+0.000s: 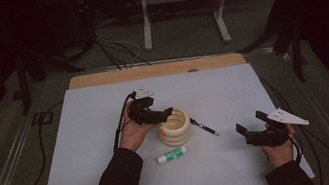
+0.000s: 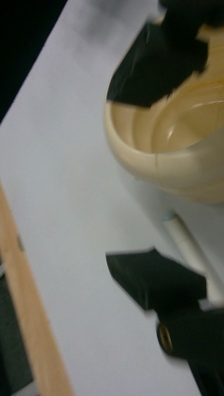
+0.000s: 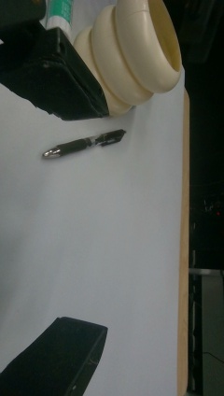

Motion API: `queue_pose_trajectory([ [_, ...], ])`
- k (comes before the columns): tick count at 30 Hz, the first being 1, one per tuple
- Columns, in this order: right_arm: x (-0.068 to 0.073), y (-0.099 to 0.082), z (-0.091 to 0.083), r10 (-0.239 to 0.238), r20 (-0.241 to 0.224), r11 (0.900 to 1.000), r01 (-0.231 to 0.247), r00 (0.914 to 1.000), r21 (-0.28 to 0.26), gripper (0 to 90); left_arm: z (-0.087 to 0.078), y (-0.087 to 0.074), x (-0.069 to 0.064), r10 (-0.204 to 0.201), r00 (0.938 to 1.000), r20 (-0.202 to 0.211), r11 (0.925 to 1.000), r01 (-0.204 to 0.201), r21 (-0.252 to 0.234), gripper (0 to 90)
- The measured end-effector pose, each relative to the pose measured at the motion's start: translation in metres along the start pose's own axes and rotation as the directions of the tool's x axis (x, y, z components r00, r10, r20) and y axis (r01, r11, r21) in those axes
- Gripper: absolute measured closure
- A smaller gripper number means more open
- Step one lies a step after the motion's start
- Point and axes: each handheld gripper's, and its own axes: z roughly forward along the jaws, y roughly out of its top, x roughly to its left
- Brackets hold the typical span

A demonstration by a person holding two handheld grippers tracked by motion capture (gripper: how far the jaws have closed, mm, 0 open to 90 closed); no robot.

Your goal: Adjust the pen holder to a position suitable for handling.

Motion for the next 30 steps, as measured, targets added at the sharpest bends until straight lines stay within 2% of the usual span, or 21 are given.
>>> queue_pose_trajectory([
  [4,0.002,0.000,0.000,-0.010,-0.004,0.9999,0.009,0.9999,-0.007,0.0,-0.009,0.003,0.001,0.007,0.9999,-0.007,0.9988,-0.007,-0.048,1.6],
  [8,0.000,0.001,-0.002,0.006,0.000,0.9999,-0.006,1.0000,-0.010,0.0,-0.019,0.006,0.002,0.019,0.9988,-0.044,0.9955,-0.023,-0.091,0.1],
  [10,0.000,0.001,-0.002,0.004,0.001,0.9999,-0.004,1.0000,-0.015,0.0,-0.024,0.006,0.003,0.023,0.9986,-0.046,0.9937,-0.028,-0.109,0.1],
  [11,0.000,0.001,-0.002,0.004,0.001,0.9999,-0.004,1.0000,-0.015,0.0,-0.024,0.006,0.003,0.023,0.9986,-0.046,0.9937,-0.028,-0.109,0.2],
  [12,0.000,0.001,-0.002,0.002,0.003,0.9998,-0.002,1.0000,-0.019,0.0,-0.029,0.006,0.003,0.030,0.9970,-0.071,0.9940,-0.037,-0.103,0.3],
  [16,0.001,0.001,-0.003,0.002,0.004,0.9998,-0.002,1.0000,-0.020,0.0,-0.040,0.008,0.005,0.033,0.9958,-0.085,0.9914,-0.043,-0.124,0.1],
  [19,0.000,0.001,-0.003,0.001,0.005,0.9998,-0.001,1.0000,-0.019,0.0,-0.047,0.009,0.007,0.031,0.9965,-0.078,0.9892,-0.042,-0.140,0.0],
  [22,0.000,0.001,-0.003,-0.002,0.003,0.9998,0.002,1.0000,-0.018,0.0,-0.051,0.009,0.011,0.025,0.9971,-0.072,0.9911,-0.034,-0.129,0.0],
  [26,0.000,0.001,-0.004,-0.002,0.004,0.9998,0.003,1.0000,-0.019,0.0,-0.058,0.009,0.014,0.024,0.9965,-0.080,0.9899,-0.035,-0.138,0.0],
  [30,0.001,0.001,-0.003,-0.003,0.005,0.9998,0.003,1.0000,-0.018,0.0,-0.063,0.009,0.017,0.047,0.9940,-0.099,0.9915,-0.058,-0.117,0.1],
])
